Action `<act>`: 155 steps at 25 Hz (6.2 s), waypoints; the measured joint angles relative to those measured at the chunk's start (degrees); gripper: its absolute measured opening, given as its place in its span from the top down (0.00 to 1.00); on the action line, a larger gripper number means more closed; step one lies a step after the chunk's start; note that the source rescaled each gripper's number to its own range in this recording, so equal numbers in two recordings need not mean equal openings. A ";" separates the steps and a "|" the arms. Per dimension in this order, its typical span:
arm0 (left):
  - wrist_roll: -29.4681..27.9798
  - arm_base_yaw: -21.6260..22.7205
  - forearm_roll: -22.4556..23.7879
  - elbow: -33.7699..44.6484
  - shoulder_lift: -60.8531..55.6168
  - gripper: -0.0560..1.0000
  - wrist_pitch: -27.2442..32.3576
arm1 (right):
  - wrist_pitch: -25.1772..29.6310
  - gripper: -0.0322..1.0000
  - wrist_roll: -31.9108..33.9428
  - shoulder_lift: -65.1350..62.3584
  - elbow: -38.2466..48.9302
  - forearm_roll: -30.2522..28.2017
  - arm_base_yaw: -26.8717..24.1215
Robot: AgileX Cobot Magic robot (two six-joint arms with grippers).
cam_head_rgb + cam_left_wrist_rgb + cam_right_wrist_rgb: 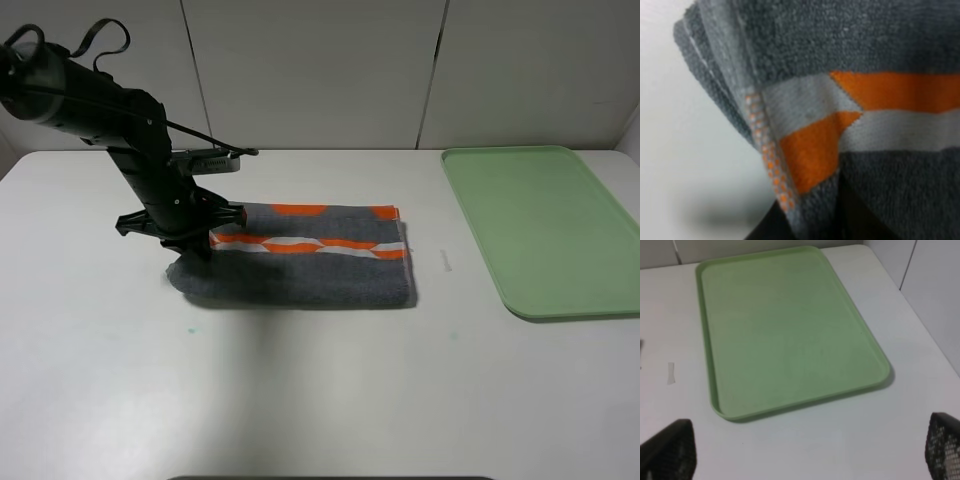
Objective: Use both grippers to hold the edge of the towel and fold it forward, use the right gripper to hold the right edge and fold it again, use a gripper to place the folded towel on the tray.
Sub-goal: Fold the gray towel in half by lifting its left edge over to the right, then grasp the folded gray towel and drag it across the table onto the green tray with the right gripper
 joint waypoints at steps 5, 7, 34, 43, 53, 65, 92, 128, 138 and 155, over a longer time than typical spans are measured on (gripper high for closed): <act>0.00 0.00 0.97 -0.95 -3.86 0.88 3.15 | 0.00 0.00 0.00 0.00 0.00 0.00 0.00; 0.00 0.00 1.10 -0.95 -5.25 0.88 4.52 | 0.00 0.00 0.00 0.00 0.00 0.02 0.00; 3.98 0.00 13.64 -1.98 -17.32 0.88 26.99 | 0.00 0.00 0.00 0.00 0.00 0.02 0.00; 3.98 -1.92 4.78 -1.98 -17.31 0.88 17.95 | 0.00 0.00 0.00 0.00 0.00 0.02 0.00; 0.75 -8.93 3.87 -1.98 -17.02 0.88 15.17 | 0.00 0.00 0.00 0.00 0.00 0.02 0.00; -0.31 -14.69 2.06 -1.98 -11.66 0.88 12.96 | 0.00 0.00 0.00 0.00 0.00 0.02 0.00; -0.37 -17.44 -1.74 -1.98 -7.60 0.01 2.63 | 0.00 0.00 0.00 0.00 0.00 0.23 0.00; 9.54 -17.25 2.06 14.32 -53.55 0.00 30.66 | 0.00 0.00 0.00 0.00 0.00 0.41 0.00; 10.76 -17.25 0.50 24.05 -69.44 0.00 34.71 | 0.00 0.00 0.00 0.00 0.00 0.41 0.00; 12.93 -10.21 5.17 35.90 -94.19 0.00 33.01 | 0.00 0.00 0.00 0.00 0.00 0.41 0.00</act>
